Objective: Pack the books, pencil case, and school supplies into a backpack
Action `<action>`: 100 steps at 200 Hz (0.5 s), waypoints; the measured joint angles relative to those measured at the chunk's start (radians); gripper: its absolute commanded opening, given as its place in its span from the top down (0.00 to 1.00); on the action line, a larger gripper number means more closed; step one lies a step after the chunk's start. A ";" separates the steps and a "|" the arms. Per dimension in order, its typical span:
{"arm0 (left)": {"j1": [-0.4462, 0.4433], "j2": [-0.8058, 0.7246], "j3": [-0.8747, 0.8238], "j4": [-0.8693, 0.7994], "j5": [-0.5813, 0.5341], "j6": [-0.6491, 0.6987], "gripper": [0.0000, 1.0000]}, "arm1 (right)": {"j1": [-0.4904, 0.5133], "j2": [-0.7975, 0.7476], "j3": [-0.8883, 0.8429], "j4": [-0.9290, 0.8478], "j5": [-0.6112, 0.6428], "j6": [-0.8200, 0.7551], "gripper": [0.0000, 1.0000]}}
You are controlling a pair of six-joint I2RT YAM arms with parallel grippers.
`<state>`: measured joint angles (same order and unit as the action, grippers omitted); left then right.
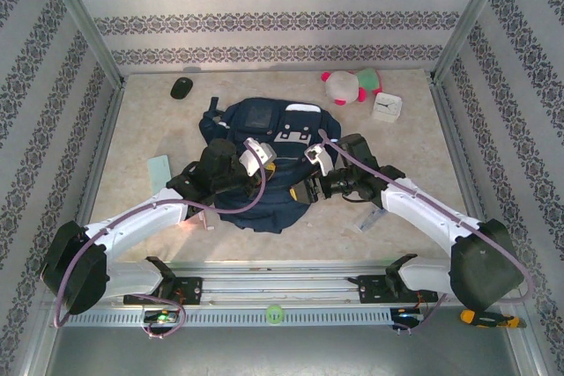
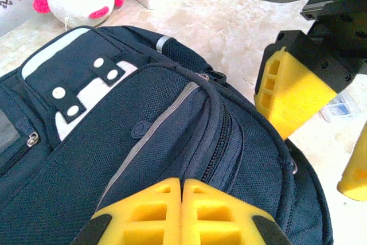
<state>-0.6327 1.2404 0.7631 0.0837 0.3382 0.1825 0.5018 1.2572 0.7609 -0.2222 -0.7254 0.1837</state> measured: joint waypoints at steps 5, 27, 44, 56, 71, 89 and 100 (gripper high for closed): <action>0.000 0.000 0.000 0.000 0.001 0.000 1.00 | 0.000 0.004 0.000 0.004 -0.007 -0.008 0.49; 0.000 0.000 0.000 0.000 0.002 0.000 1.00 | 0.000 0.027 0.000 0.018 -0.032 -0.010 0.62; 0.000 0.000 0.000 0.000 0.003 0.000 1.00 | 0.000 0.035 0.000 0.017 -0.045 -0.013 0.71; 0.000 0.000 0.000 0.000 0.003 0.000 1.00 | 0.000 0.034 0.000 0.017 -0.051 -0.013 0.76; 0.000 0.000 0.000 0.000 0.003 0.000 1.00 | 0.005 0.033 -0.001 0.016 -0.057 -0.013 0.80; 0.000 0.001 0.000 0.000 0.003 0.000 1.00 | 0.019 0.025 -0.003 0.016 -0.071 -0.011 0.80; 0.000 0.002 0.000 0.001 0.003 0.000 1.00 | 0.031 0.021 -0.003 0.014 -0.079 -0.011 0.80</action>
<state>-0.6327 1.2423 0.7631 0.0849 0.3408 0.1822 0.5327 1.2778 0.7578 -0.2081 -0.8043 0.1726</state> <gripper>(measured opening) 0.047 0.197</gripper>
